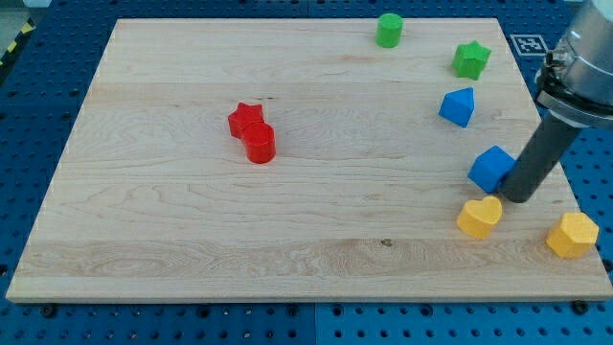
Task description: Move the blue cube into blue triangle
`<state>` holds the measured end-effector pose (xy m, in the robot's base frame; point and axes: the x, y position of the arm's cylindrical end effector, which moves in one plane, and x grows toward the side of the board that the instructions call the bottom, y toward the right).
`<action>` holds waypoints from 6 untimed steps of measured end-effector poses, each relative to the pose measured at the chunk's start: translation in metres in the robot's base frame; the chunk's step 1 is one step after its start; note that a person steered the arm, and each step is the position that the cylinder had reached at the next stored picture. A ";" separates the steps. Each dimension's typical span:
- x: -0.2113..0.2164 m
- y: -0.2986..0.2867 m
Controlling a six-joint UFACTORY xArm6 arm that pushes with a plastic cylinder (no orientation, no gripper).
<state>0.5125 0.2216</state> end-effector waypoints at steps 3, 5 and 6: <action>-0.031 -0.033; -0.075 -0.033; -0.056 -0.032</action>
